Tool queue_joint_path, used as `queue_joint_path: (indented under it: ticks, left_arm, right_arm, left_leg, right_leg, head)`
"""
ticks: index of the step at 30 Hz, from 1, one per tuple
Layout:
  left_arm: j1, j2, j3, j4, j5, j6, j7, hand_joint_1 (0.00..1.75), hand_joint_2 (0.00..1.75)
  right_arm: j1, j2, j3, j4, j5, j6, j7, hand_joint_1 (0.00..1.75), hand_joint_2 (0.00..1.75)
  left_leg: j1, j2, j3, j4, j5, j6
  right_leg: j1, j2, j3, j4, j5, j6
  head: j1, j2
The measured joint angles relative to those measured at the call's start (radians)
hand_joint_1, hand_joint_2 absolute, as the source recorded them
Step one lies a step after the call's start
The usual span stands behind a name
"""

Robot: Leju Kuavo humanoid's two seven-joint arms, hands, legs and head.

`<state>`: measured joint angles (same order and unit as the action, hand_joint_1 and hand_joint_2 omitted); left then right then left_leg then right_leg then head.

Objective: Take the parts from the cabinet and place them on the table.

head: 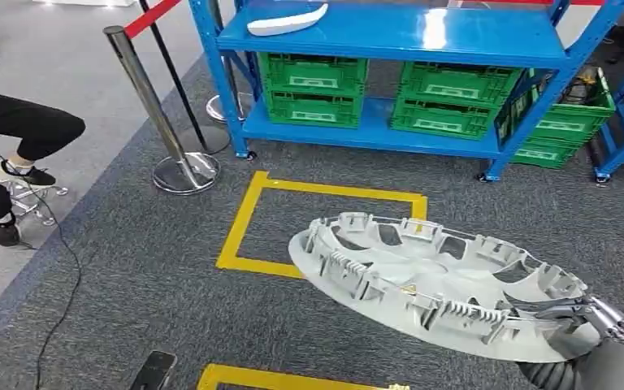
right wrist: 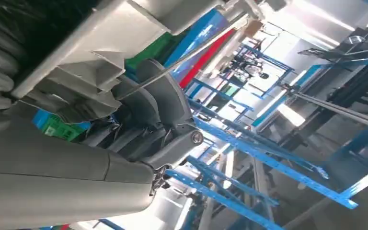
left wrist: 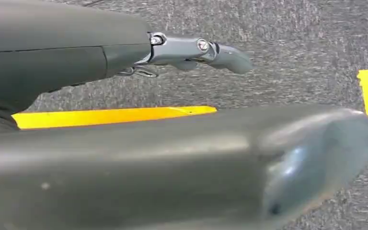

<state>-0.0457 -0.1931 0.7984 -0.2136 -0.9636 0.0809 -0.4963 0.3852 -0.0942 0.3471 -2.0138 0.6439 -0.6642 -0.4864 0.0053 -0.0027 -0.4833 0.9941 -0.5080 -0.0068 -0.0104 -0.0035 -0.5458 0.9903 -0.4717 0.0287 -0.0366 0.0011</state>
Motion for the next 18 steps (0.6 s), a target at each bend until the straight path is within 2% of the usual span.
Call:
queue_joint_path:
  ticks: [1, 2, 3, 4, 5, 7, 8, 9, 10, 11, 12, 13, 14, 15, 17, 18]
  left_arm:
    - [0.0, 0.0, 0.0, 0.0, 0.0, 0.0, -0.001, 0.0, 0.0]
    - [0.0, 0.0, 0.0, 0.0, 0.0, 0.0, -0.001, 0.0, 0.0]
    - [0.001, 0.0, 0.0, 0.0, 0.0, 0.0, -0.001, 0.0, 0.0]
    - [0.0, -0.001, 0.0, 0.0, 0.0, -0.001, -0.003, 0.0, 0.0]
    - [0.0, -0.001, 0.0, 0.0, 0.0, -0.002, -0.005, 0.0, 0.0]
    - [0.0, -0.001, 0.0, 0.0, 0.0, -0.004, -0.008, 0.0, 0.0]
    - [0.0, -0.001, 0.0, 0.0, 0.0, -0.005, -0.009, 0.0, 0.0]
    - [0.0, -0.001, 0.0, 0.0, 0.0, -0.006, -0.009, 0.0, 0.0]
    - [0.001, -0.001, 0.0, 0.0, 0.0, -0.007, -0.01, 0.0, 0.0]
    - [0.0, -0.001, 0.0, 0.0, 0.0, -0.007, -0.01, 0.0, 0.0]
    - [0.0, -0.002, 0.0, 0.0, 0.0, -0.008, -0.01, 0.0, 0.0]
    - [0.0, -0.003, 0.0, 0.0, 0.0, -0.008, -0.01, 0.0, 0.0]
    - [0.0, -0.003, 0.0, 0.0, 0.0, -0.008, -0.01, 0.0, 0.0]
    - [0.0, -0.002, 0.0, 0.0, 0.0, -0.008, -0.011, 0.0, 0.0]
    - [0.001, -0.002, 0.0, 0.0, 0.0, -0.008, -0.014, 0.0, 0.0]
    - [0.0, -0.002, 0.0, 0.0, 0.0, -0.008, -0.015, 0.0, 0.0]
  right_arm:
    - [0.0, 0.0, 0.0, 0.0, 0.0, 0.0, 0.0, 1.75, 1.75]
    - [0.0, 0.0, 0.0, 0.0, -0.003, 0.0, 0.0, 1.75, 1.75]
    - [0.0, 0.0, 0.0, 0.0, -0.004, 0.0, 0.0, 1.75, 1.75]
    - [0.003, 0.0, 0.0, 0.0, -0.005, 0.0, 0.0, 1.75, 1.75]
    - [0.002, 0.0, 0.0, 0.0, -0.006, 0.0, -0.001, 1.75, 1.75]
    - [0.002, 0.0, 0.002, 0.0, -0.008, 0.001, -0.004, 1.75, 1.75]
    - [0.003, 0.0, 0.003, 0.0, -0.009, 0.001, -0.006, 1.75, 1.75]
    - [0.004, 0.0, 0.003, 0.0, -0.011, 0.001, -0.006, 1.75, 1.75]
    - [0.004, 0.0, 0.002, 0.0, -0.011, 0.001, -0.007, 1.75, 1.75]
    - [0.005, 0.0, 0.002, 0.0, -0.011, 0.001, -0.009, 1.75, 1.75]
    - [0.005, 0.0, 0.002, 0.0, -0.011, 0.001, -0.013, 1.75, 1.75]
    - [0.004, 0.0, 0.002, 0.0, -0.011, 0.002, -0.014, 1.75, 1.75]
    - [0.002, 0.0, 0.003, 0.0, -0.011, 0.002, -0.015, 1.75, 1.75]
    - [0.001, 0.0, 0.003, -0.004, -0.011, 0.003, -0.018, 1.75, 1.75]
    - [0.006, 0.0, 0.003, -0.005, -0.014, 0.008, -0.018, 1.75, 1.75]
    - [0.006, 0.0, 0.002, -0.006, -0.014, 0.011, -0.018, 1.75, 1.75]
  left_leg:
    - [-0.002, 0.0, -0.003, -0.003, -0.002, 0.003]
    - [-0.004, 0.0, -0.008, -0.005, -0.004, 0.011]
    - [0.001, 0.003, -0.01, -0.015, 0.005, 0.025]
    - [0.002, 0.01, -0.013, -0.019, 0.011, 0.033]
    - [0.001, 0.01, -0.019, -0.018, 0.016, 0.041]
    - [-0.005, 0.02, -0.031, -0.018, 0.022, 0.05]
    - [-0.009, 0.025, -0.037, -0.016, 0.026, 0.053]
    - [-0.012, 0.029, -0.041, -0.014, 0.027, 0.053]
    - [-0.014, 0.034, -0.044, -0.011, 0.028, 0.052]
    - [-0.015, 0.038, -0.046, -0.008, 0.028, 0.052]
    - [-0.016, 0.043, -0.046, -0.004, 0.027, 0.051]
    - [-0.017, 0.047, -0.046, 0.0, 0.026, 0.048]
    - [-0.026, 0.052, -0.048, 0.004, 0.023, 0.043]
    - [-0.027, 0.057, -0.056, 0.011, 0.024, 0.039]
    - [-0.026, 0.074, -0.061, 0.011, 0.03, 0.031]
    - [-0.027, 0.081, -0.061, 0.014, 0.029, 0.029]
  right_leg:
    - [-0.001, 0.001, -0.004, 0.0, 0.004, 0.005]
    - [-0.002, 0.001, -0.01, 0.0, 0.009, 0.013]
    - [-0.002, 0.001, -0.015, 0.002, 0.007, 0.018]
    - [-0.004, 0.001, -0.03, 0.019, -0.014, 0.02]
    - [-0.004, 0.002, -0.052, 0.07, -0.055, 0.021]
    - [-0.004, 0.002, -0.12, 0.231, -0.136, 0.025]
    - [-0.004, 0.002, -0.151, 0.306, -0.16, 0.027]
    - [-0.004, 0.002, -0.154, 0.321, -0.155, 0.027]
    - [-0.004, 0.001, -0.133, 0.293, -0.13, 0.026]
    - [-0.003, -0.001, -0.09, 0.223, -0.09, 0.024]
    - [-0.003, -0.008, -0.035, 0.128, -0.049, 0.02]
    - [0.0, -0.039, 0.011, 0.045, -0.027, 0.015]
    - [0.007, -0.062, 0.02, 0.022, -0.041, 0.012]
    - [0.006, -0.053, 0.029, 0.01, -0.044, 0.001]
    - [0.008, -0.037, 0.016, 0.015, -0.039, -0.007]
    - [0.006, -0.03, 0.014, 0.011, -0.033, -0.015]
  head:
    - [-0.002, 0.0]
    - [0.0, 0.0]
    - [0.001, 0.0]
    - [0.0, 0.0]
    - [0.005, 0.0]
    - [0.007, 0.0]
    - [0.007, 0.0]
    - [0.007, 0.0]
    - [0.007, 0.0]
    - [0.007, 0.0]
    - [0.008, 0.0]
    - [0.007, 0.0]
    - [0.007, 0.0]
    - [0.005, 0.0]
    - [0.005, 0.0]
    - [0.005, 0.0]
